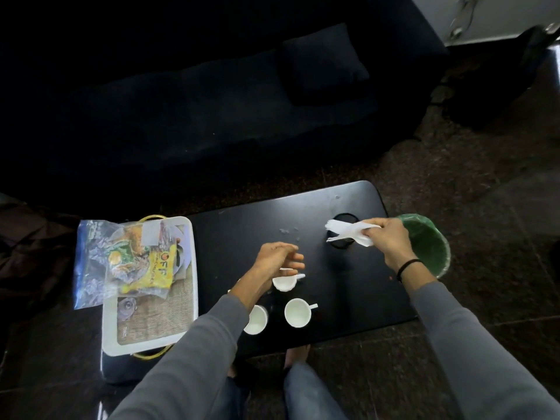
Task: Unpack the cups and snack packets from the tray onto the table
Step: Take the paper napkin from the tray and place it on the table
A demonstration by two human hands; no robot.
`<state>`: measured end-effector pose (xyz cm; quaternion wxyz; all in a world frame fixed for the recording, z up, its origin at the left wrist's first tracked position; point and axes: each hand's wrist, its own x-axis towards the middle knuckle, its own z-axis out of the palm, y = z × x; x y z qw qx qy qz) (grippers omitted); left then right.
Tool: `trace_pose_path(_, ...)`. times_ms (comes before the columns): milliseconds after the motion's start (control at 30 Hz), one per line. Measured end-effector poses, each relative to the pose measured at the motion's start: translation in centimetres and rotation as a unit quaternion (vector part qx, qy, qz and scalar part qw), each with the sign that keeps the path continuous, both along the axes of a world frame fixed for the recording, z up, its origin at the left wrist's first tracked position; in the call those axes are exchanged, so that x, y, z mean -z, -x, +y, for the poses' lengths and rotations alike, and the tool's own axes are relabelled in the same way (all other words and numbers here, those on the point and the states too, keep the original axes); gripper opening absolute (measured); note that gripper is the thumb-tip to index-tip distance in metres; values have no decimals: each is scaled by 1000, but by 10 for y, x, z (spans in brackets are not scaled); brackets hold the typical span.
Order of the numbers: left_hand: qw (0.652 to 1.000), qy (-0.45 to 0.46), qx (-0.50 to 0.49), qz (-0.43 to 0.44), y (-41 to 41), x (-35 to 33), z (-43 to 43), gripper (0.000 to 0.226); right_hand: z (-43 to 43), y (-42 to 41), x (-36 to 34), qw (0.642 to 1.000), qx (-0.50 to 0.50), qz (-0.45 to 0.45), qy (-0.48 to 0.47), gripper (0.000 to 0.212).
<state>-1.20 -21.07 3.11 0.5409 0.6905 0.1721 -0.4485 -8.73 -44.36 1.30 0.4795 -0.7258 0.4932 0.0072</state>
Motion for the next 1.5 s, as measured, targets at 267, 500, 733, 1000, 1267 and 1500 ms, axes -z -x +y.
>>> trace_pose_path(267, 1000, -12, -16, 3, -7, 2, -6, 27, -7, -13, 12, 998, -28, 18, 59, 30)
trace_pose_path(500, 1000, -14, -10, 2, -13, 4, -15, 27, -16, -19, 23, 994, -37, 33, 102, 34)
trace_pose_path(733, 1000, -22, -5, 5, -14, 13, -19, 26, -25, -27, 37, 992, -80, 62, 80, 19)
trace_pose_path(1000, 999, -36, 11, 5, -6, 15, -18, 25, -25, -17, 42, 992, -77, 64, 83, 19)
trace_pose_path(1267, 1000, -23, 6, 8, 7, 6, -8, 26, -1, -3, 23, 988, -93, 36, 114, 11)
trace_pose_path(1500, 999, -25, -26, 0, 14, 5, 18, 25, 50, 0, 0, 983, -149, 22, 103, 8)
